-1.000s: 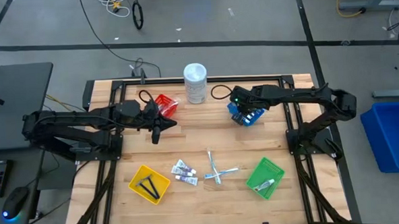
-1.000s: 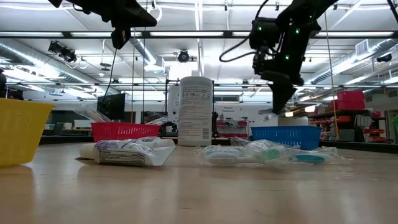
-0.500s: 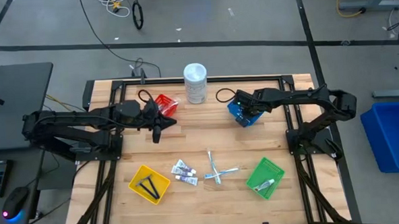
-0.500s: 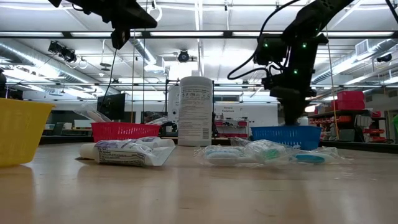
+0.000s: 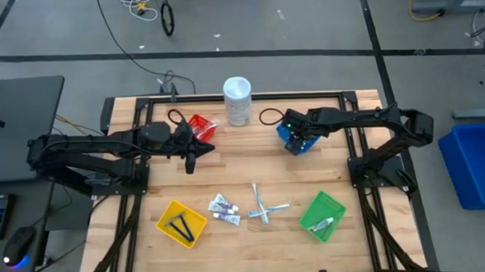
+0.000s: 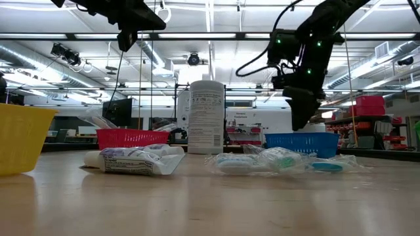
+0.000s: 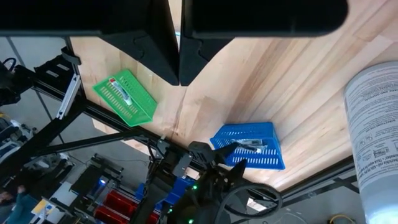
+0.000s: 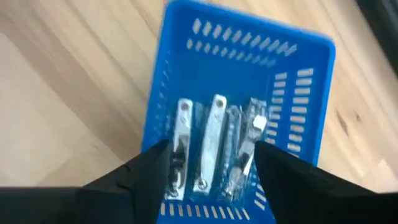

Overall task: Pick & Place Travel size toiletries
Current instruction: Put the green toothbrush into the orange basket

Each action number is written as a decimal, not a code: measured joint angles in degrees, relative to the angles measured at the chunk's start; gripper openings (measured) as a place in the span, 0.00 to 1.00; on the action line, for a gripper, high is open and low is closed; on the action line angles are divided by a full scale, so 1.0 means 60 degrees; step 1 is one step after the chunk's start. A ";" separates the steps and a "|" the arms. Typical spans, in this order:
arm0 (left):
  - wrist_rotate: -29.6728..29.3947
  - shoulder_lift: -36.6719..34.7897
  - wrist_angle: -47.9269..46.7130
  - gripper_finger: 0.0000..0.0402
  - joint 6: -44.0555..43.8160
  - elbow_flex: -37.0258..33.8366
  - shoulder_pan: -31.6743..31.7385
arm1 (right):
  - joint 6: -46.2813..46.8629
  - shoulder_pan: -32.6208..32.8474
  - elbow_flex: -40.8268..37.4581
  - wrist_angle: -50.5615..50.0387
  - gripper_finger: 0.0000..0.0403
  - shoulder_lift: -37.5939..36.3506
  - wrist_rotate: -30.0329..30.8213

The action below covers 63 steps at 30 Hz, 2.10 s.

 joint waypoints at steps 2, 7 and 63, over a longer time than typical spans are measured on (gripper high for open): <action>-0.0013 0.0000 -0.0004 0.03 0.0017 0.0000 0.0000 | -0.0176 0.0077 0.0115 0.0044 0.61 -0.0111 0.0007; -0.0074 0.0000 -0.0011 0.03 0.0055 0.0000 0.0000 | -0.0257 0.0207 0.0326 0.0477 0.59 -0.0546 0.0007; -0.0495 0.0004 0.0000 0.04 0.0267 -0.0007 -0.0004 | -0.0426 0.6583 0.0336 0.4441 0.61 0.0809 -0.1457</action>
